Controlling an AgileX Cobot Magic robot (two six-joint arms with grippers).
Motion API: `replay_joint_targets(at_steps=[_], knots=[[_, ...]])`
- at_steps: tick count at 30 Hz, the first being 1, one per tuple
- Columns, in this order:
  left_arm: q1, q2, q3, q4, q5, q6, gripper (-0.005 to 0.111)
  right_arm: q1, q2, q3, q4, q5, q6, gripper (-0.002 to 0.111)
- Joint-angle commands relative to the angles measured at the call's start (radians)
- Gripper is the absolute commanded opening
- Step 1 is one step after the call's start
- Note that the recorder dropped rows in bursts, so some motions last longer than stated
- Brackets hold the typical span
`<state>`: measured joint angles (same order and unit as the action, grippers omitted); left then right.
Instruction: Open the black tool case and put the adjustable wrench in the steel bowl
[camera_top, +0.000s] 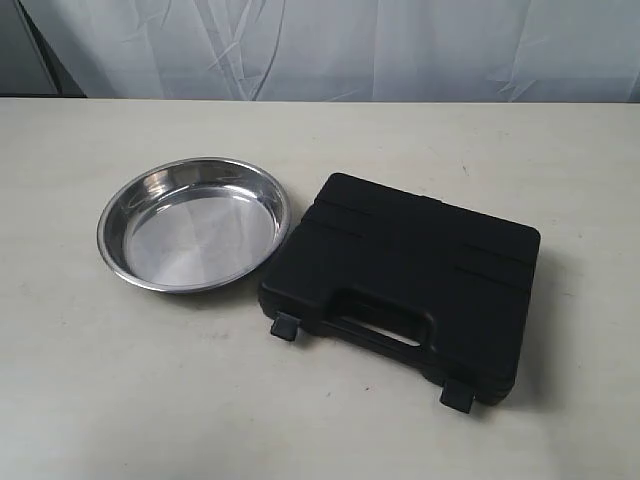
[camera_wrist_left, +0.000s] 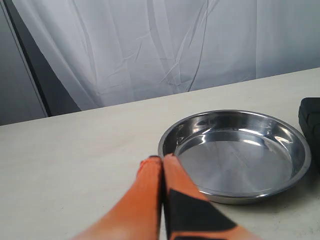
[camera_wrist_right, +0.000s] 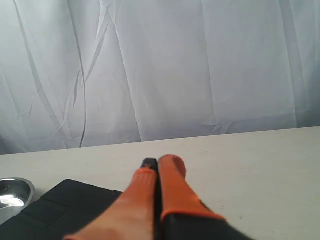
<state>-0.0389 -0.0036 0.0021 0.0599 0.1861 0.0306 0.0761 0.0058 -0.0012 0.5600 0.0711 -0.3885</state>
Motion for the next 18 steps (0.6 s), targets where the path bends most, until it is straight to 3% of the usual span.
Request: replay_joint_targets(at_steps=[1, 10, 14, 18], knots=[[-0.004, 0.004, -0.002, 0.007, -0.006, -0.001, 0.0, -0.005, -0.006, 0.001, 0.0, -0.006, -0.003, -0.001], [-0.004, 0.004, -0.002, 0.007, -0.006, -0.001, 0.0, -0.005, -0.006, 0.001, 0.01, -0.006, -0.003, -0.001], [-0.004, 0.004, -0.002, 0.007, -0.006, -0.001, 0.0, -0.005, -0.006, 0.001, 0.161, -0.048, -0.003, -0.001], [-0.004, 0.004, -0.002, 0.007, -0.006, -0.001, 0.0, -0.005, -0.006, 0.001, 0.474, -0.141, 0.041, -0.001]])
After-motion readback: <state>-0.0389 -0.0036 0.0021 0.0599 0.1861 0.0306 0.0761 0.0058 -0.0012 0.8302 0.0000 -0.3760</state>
